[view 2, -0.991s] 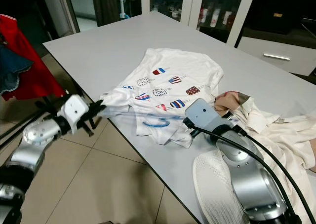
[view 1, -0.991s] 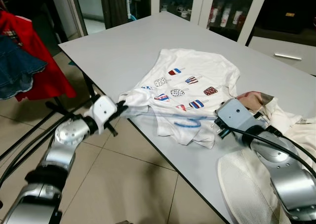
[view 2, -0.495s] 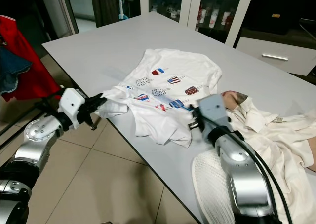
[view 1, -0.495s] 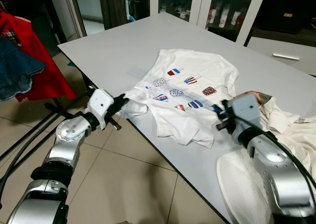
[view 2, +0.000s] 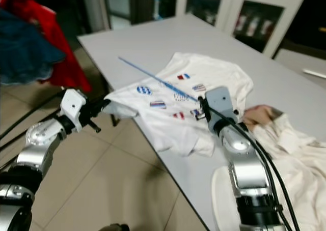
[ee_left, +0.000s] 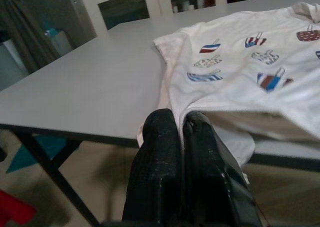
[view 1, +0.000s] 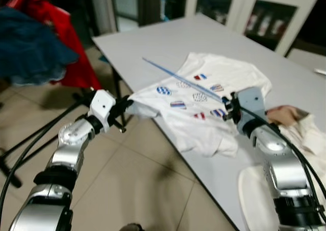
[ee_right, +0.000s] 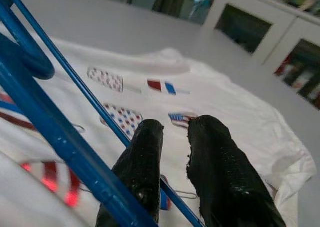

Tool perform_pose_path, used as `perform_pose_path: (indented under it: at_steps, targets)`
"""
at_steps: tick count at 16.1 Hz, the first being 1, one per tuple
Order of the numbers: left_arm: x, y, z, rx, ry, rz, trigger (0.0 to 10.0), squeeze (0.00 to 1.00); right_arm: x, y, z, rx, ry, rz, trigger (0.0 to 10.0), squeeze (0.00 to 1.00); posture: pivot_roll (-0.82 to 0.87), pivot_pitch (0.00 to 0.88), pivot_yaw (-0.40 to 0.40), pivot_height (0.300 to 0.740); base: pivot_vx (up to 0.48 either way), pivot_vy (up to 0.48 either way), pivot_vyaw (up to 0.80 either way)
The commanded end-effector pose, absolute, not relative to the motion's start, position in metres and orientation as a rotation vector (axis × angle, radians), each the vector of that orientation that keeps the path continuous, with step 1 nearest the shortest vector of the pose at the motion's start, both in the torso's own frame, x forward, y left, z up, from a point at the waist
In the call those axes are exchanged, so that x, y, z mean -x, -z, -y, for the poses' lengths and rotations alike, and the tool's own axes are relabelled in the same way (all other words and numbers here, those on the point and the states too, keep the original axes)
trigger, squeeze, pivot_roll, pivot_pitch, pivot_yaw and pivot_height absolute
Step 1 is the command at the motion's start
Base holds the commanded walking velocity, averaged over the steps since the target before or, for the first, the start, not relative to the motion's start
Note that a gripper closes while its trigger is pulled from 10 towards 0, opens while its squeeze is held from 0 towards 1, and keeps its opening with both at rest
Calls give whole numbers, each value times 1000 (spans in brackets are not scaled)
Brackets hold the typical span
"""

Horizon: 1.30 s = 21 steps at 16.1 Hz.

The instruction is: Hang hanger

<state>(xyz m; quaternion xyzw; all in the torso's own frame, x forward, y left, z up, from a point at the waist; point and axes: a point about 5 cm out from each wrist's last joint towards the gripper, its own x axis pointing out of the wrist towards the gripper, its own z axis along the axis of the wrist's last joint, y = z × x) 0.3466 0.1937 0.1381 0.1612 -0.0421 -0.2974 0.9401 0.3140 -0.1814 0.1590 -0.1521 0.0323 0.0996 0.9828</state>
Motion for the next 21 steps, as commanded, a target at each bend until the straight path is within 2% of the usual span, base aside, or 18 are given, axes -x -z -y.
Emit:
perform_pose_path:
  at_steps: [1, 5, 8, 10, 12, 15, 18, 21]
  targets:
    - [-347, -139, -192, -323, 613, 87, 10000, 0, -316, -163, 182, 335, -224, -53, 10000, 0, 66, 89, -1, 740, 0, 0, 0]
    - [-346, -140, -194, -322, 603, 92, 10000, 0, -295, -161, 181, 402, -463, -106, 10000, 0, 67, 98, -3, 740, 0, 0, 0]
    - [-347, -144, -196, -331, 599, 107, 10000, 0, -275, -171, 190, 433, -586, -122, 10000, 0, 52, 98, 2, 740, 0, 0, 0]
    - [-351, -173, -206, -290, 577, 194, 10000, 0, -256, -178, 198, 468, -669, -135, 10000, 0, 44, 98, 5, 740, 0, 0, 0]
    - [-354, -192, -224, -280, 541, 228, 10000, 0, -241, -180, 196, 494, -755, -146, 10000, 0, 44, 96, 5, 740, 0, 0, 0]
    - [-352, -188, -224, -324, 568, 201, 10000, 0, -239, -173, 182, 502, -755, -157, 10000, 0, 45, 95, 5, 740, 0, 0, 0]
    - [-340, -185, -221, -301, 604, 206, 10000, 0, -245, -158, 165, 431, -637, -182, 10000, 0, 62, 97, -6, 740, 0, 0, 0]
    - [-327, -175, -241, -293, 569, 166, 10000, 0, -247, -141, 160, 401, -593, -187, 10000, 0, 77, 100, -19, 740, 0, 0, 0]
